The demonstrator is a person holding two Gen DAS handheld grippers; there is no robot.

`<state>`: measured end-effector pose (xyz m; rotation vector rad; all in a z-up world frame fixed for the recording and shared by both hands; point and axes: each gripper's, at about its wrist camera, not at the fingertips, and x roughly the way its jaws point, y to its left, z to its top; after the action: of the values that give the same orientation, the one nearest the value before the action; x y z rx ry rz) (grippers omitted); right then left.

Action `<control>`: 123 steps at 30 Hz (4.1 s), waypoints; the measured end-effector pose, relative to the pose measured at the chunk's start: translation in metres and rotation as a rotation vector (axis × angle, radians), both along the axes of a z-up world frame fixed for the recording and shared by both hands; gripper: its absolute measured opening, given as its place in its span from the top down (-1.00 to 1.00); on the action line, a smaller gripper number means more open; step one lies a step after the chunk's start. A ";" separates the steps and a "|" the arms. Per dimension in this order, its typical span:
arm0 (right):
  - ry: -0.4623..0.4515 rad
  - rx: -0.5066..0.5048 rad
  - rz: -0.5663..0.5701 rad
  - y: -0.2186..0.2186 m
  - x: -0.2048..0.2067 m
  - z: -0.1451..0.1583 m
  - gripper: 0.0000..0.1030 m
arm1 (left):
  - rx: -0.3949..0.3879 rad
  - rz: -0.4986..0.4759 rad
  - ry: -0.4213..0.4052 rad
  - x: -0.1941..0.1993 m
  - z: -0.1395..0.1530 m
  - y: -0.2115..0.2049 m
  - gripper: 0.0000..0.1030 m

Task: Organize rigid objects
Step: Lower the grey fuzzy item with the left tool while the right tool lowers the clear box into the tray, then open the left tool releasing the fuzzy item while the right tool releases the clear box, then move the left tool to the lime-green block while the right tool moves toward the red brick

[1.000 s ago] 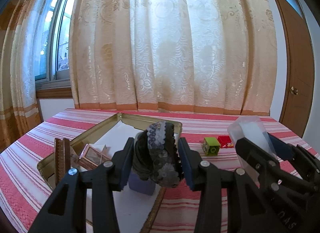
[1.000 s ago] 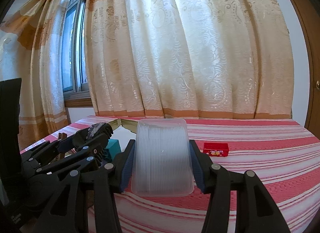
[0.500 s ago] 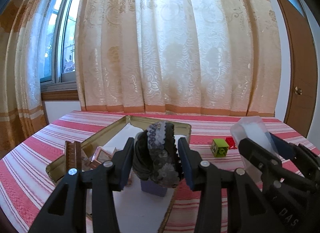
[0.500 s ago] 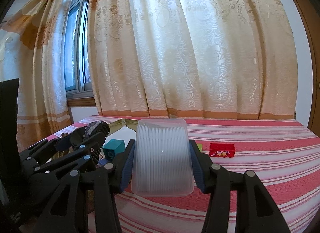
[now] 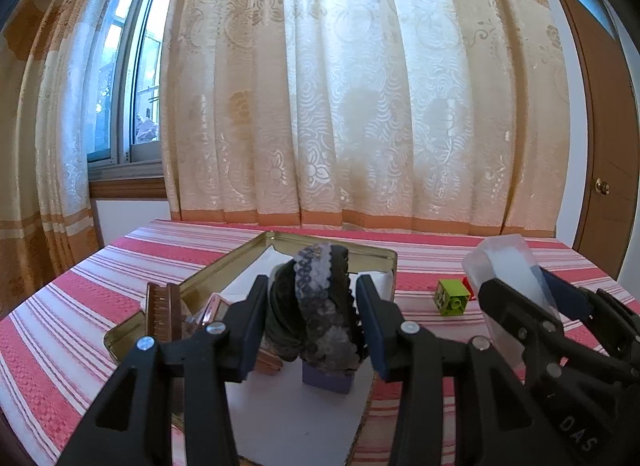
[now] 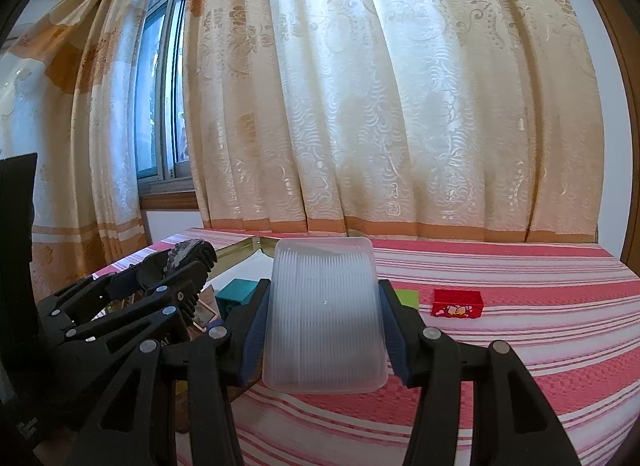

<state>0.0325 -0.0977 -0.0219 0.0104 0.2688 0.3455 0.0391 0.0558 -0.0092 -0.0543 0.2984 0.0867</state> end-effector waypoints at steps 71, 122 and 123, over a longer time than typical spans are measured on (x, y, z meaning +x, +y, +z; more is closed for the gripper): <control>0.080 -0.083 0.200 0.086 0.023 -0.007 -0.05 | 0.007 0.122 0.024 0.000 -0.003 0.072 0.16; 0.266 0.060 -0.233 -0.174 0.093 -0.007 -0.65 | 0.216 -0.225 0.358 0.138 -0.018 -0.153 -0.87; 0.268 0.061 -0.233 -0.175 0.094 -0.008 -0.65 | 0.212 -0.228 0.380 0.145 -0.023 -0.156 -0.75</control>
<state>0.1263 -0.2731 -0.0296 0.1474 0.5173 0.1187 0.1844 -0.1000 -0.0319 0.2088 0.6710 -0.0994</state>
